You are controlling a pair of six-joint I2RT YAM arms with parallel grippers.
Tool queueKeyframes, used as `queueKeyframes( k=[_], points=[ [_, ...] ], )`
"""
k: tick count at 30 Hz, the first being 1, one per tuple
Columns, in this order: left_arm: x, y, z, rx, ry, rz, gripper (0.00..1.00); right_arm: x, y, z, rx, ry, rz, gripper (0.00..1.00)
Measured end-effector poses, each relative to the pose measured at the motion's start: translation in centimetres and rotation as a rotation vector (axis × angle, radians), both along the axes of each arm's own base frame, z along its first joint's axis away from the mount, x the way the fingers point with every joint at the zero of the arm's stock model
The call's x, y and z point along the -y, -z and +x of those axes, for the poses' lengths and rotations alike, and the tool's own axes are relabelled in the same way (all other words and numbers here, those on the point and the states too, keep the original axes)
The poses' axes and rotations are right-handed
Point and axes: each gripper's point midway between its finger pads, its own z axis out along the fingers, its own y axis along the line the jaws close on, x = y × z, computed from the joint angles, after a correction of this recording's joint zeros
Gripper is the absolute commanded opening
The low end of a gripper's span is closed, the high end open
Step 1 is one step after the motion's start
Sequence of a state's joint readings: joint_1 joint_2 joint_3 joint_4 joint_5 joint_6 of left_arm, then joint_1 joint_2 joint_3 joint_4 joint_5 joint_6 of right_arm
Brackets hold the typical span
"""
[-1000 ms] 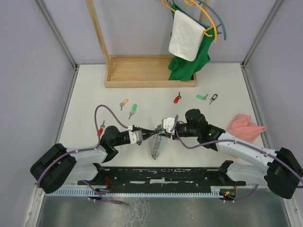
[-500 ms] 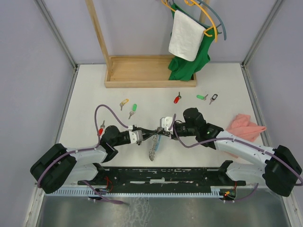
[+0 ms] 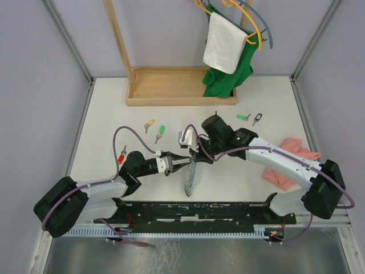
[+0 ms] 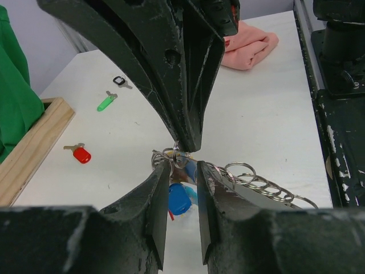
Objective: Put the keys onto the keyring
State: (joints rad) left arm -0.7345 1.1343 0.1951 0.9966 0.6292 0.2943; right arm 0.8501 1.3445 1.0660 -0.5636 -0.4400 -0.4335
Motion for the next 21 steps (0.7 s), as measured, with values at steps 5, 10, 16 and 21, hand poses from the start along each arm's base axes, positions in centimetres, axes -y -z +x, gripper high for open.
queueKeyframes(
  k=[5,10,16,21],
  points=[
    [0.2,0.5,0.1,-0.014,0.004,0.010,0.33,0.1,0.1,-0.5,-0.036,-0.009,-0.107,0.01],
    [0.3,1.1,0.1,-0.040,0.005,0.020,0.32,0.6,0.9,-1.0,-0.064,-0.022,-0.181,0.01],
    [0.5,1.2,0.3,-0.046,0.006,0.017,0.33,1.1,1.5,-1.4,-0.075,-0.037,-0.223,0.01],
    [0.7,1.2,0.2,-0.068,0.018,0.013,0.33,1.0,1.4,-1.4,-0.064,-0.051,-0.222,0.01]
  ],
)
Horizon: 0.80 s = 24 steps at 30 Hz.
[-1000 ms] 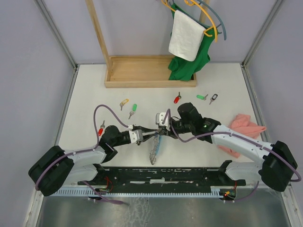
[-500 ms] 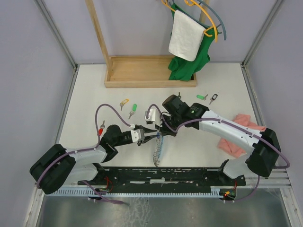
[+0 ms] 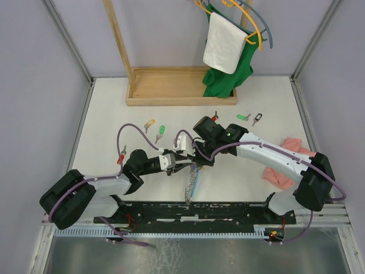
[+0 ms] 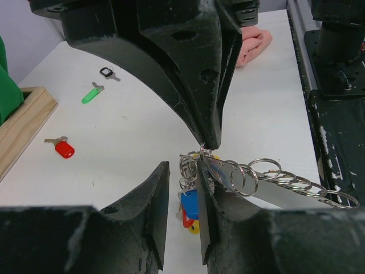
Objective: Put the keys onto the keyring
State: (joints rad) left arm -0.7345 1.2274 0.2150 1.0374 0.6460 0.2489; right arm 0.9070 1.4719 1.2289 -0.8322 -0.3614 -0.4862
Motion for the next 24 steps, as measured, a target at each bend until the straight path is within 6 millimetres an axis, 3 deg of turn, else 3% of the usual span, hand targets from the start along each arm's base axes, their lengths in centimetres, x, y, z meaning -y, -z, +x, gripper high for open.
queueKeyframes(
  k=[16,21,24],
  points=[
    [0.22,-0.33,-0.60,-0.058,0.024,-0.025,0.33,-0.25,-0.17,0.55,0.053,-0.051,0.011,0.01],
    [0.37,-0.33,-0.85,-0.095,0.036,-0.035,0.29,-0.52,-0.56,0.69,0.081,-0.071,0.041,0.01],
    [0.52,-0.20,-0.93,-0.111,0.045,-0.035,0.21,-0.65,-0.73,0.77,0.092,-0.080,0.050,0.01]
  ],
)
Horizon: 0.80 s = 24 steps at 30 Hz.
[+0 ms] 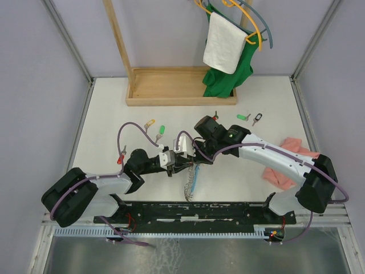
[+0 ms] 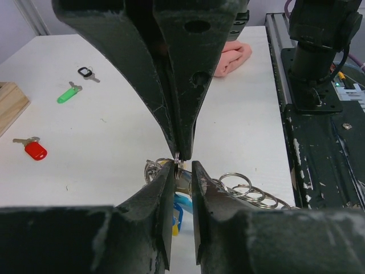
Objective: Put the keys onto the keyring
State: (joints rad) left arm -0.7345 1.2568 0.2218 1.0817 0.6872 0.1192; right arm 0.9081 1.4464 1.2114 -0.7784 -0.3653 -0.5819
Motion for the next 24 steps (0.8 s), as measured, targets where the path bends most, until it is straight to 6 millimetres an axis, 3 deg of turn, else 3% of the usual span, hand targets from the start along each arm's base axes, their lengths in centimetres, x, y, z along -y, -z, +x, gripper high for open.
queueKeyframes(
  k=[5,14,19,24],
  points=[
    [0.2,-0.1,0.1,-0.012,0.005,-0.003,0.03,0.0,0.1,-0.2,0.003,-0.015,0.008,0.01],
    [0.1,0.1,0.2,-0.053,0.000,-0.014,0.03,0.3,0.4,-0.5,0.020,-0.003,0.124,0.29],
    [-0.5,0.1,0.5,-0.064,-0.026,-0.043,0.03,1.5,0.8,-0.7,0.035,0.057,0.279,0.31],
    [-0.6,-0.3,0.3,-0.069,-0.028,-0.078,0.03,1.3,1.4,-0.2,0.045,0.097,0.384,0.30]
  ],
)
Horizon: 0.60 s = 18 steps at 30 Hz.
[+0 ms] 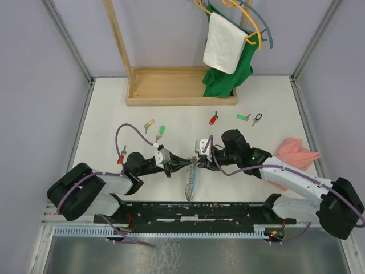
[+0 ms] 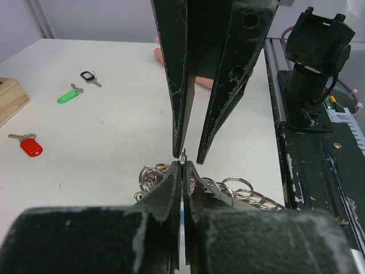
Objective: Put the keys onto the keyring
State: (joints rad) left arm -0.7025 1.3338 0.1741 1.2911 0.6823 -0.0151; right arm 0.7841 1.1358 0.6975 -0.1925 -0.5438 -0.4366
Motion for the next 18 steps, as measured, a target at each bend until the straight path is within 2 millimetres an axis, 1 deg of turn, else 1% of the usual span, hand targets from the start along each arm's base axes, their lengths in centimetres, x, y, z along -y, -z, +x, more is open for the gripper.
queueKeyframes(
  k=[3,10,18],
  points=[
    [0.0,-0.3,-0.1,0.004,0.002,-0.017,0.03,-0.3,0.2,0.4,0.007,0.017,0.044,0.28],
    [0.0,-0.9,-0.1,0.016,0.004,-0.040,0.03,-1.6,-1.5,1.3,0.037,0.020,0.144,0.26],
    [0.0,-1.1,-0.1,0.025,0.003,-0.048,0.03,-1.9,-1.3,1.2,0.012,0.008,0.164,0.22]
  ],
)
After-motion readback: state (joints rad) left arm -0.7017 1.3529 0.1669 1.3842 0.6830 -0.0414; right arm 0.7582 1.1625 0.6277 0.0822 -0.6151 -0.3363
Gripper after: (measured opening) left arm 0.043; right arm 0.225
